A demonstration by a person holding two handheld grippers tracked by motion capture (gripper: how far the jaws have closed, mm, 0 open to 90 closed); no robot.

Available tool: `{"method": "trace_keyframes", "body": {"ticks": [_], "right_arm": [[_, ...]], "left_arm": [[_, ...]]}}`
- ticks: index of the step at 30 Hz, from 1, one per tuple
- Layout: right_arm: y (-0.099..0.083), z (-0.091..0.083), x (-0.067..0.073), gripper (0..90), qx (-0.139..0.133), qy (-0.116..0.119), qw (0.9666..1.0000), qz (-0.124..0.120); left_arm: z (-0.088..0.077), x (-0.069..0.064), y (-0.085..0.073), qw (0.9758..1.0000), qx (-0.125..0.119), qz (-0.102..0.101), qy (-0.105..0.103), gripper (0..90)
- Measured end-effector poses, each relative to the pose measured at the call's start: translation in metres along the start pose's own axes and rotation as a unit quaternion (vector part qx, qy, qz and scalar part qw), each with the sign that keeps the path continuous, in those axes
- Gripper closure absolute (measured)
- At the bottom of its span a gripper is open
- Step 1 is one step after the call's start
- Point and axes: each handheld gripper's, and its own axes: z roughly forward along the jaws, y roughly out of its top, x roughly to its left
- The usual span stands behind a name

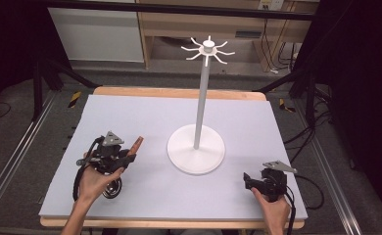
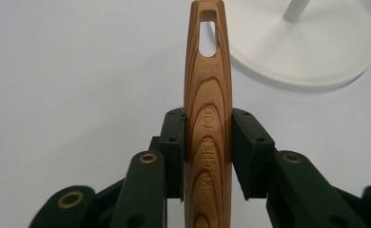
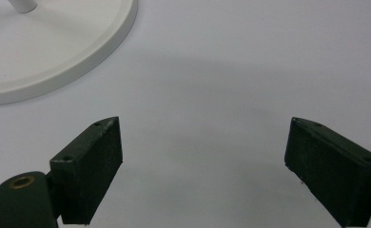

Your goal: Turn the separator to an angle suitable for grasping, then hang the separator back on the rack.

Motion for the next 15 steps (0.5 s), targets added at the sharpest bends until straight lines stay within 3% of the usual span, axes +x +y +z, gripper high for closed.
{"method": "trace_keyframes", "body": {"ticks": [5,9,15], "right_arm": [[0.0,-0.001,0.0,12.5,-0.003,0.0,1.0,0.002],[0.0,-0.002,0.0,12.5,-0.006,-0.003,1.0,0.002],[0.0,-0.003,-0.001,12.5,-0.011,-0.004,0.9999,0.001]], "left_arm": [[-0.02,-0.003,0.004,0.9983,-0.059,-0.001,-0.003,67.2],[-0.032,-0.006,0.009,0.9949,-0.1,-0.006,-0.009,67.2],[-0.043,-0.009,0.017,0.9899,-0.142,-0.004,-0.01,67.2]]}}
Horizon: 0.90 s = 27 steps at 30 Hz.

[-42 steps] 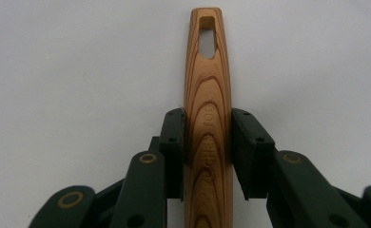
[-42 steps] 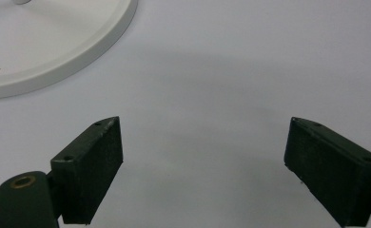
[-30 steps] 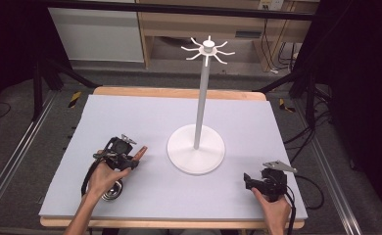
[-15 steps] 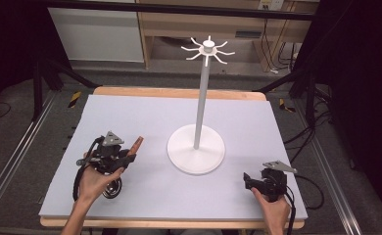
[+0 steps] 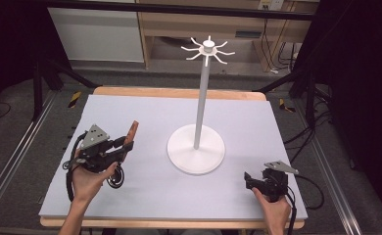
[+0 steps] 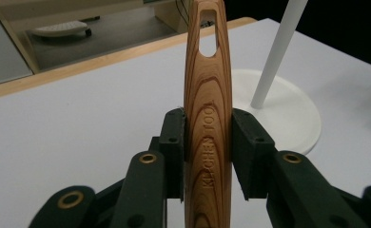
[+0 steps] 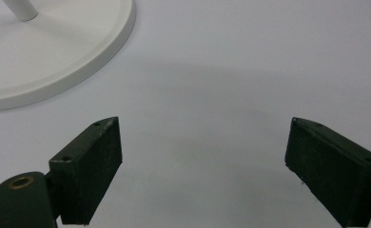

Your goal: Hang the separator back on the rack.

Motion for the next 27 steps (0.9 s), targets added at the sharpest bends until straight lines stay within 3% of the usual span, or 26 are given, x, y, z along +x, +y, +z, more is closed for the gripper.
{"method": "trace_keyframes", "body": {"ticks": [5,13,17,27], "right_arm": [[0.001,-0.001,0.0,12.5,-0.004,0.0,1.0,0.0],[0.0,-0.003,-0.003,12.2,-0.011,-0.001,0.9999,0.001],[0.0,-0.001,-0.003,12.1,-0.009,0.001,0.9999,0.007],[0.0,0.001,-0.001,12.1,-0.005,-0.001,1.0,-0.003]], "left_arm": [[-0.003,-0.001,0.008,0.9994,-0.03,-0.011,-0.012,67.2],[-0.008,-0.005,0.024,0.9971,-0.072,-0.01,-0.021,67.1],[-0.01,-0.007,0.032,0.9962,-0.084,-0.005,-0.022,67.1],[-0.015,-0.01,0.049,0.9939,-0.107,0.0,-0.027,67.1]]}}
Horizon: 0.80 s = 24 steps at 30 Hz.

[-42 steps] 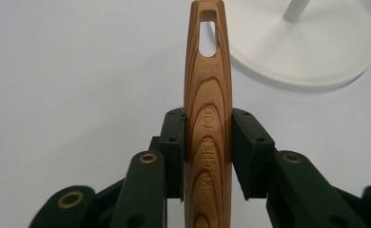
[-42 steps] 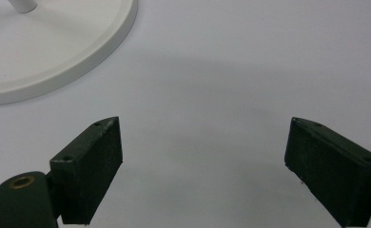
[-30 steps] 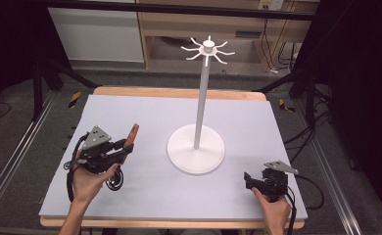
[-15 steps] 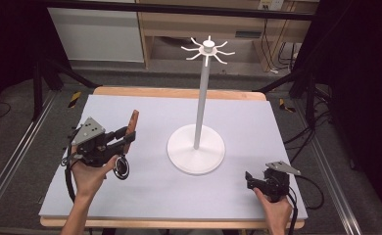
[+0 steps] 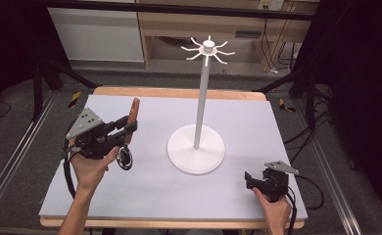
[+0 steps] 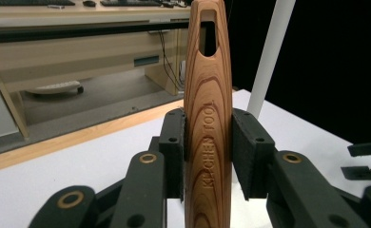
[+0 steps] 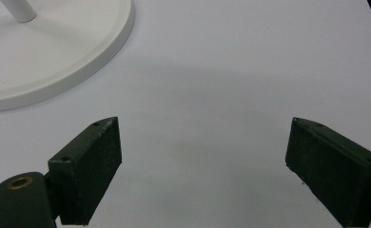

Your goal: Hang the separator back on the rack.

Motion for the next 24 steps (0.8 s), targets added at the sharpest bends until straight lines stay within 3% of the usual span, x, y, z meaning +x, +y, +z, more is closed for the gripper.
{"method": "trace_keyframes", "body": {"ticks": [24], "right_arm": [[0.0,0.0,0.0,12.1,0.002,0.002,1.0,0.003]], "left_arm": [[0.007,-0.023,0.042,0.9989,-0.029,0.023,-0.029,67.1]]}}
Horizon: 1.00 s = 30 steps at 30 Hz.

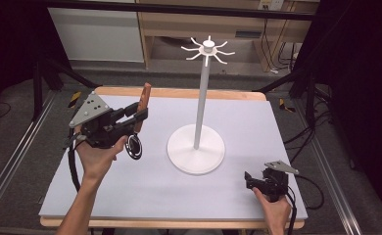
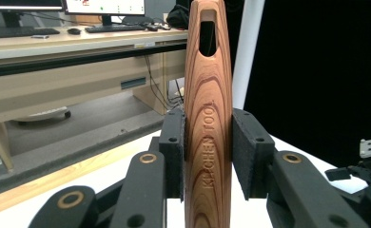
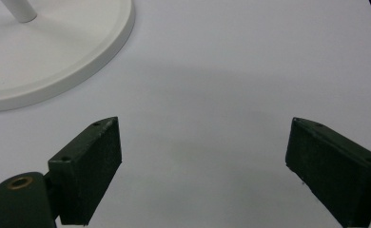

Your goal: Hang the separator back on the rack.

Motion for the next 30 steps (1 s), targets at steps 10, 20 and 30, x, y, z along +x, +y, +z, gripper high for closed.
{"method": "trace_keyframes", "body": {"ticks": [10,20,30], "right_arm": [[0.0,0.001,0.0,12.1,-0.001,0.0,1.0,-0.001],[0.001,0.0,-0.001,12.1,-0.003,0.0,1.0,-0.004],[0.001,0.0,0.0,12.1,-0.002,0.001,1.0,-0.003]], "left_arm": [[0.004,-0.009,0.017,0.9998,-0.002,0.014,-0.013,67.1],[0.013,-0.013,0.031,0.9994,-0.013,0.01,-0.03,67.1],[0.019,-0.016,0.04,0.9988,-0.027,0.006,-0.041,67.1]]}}
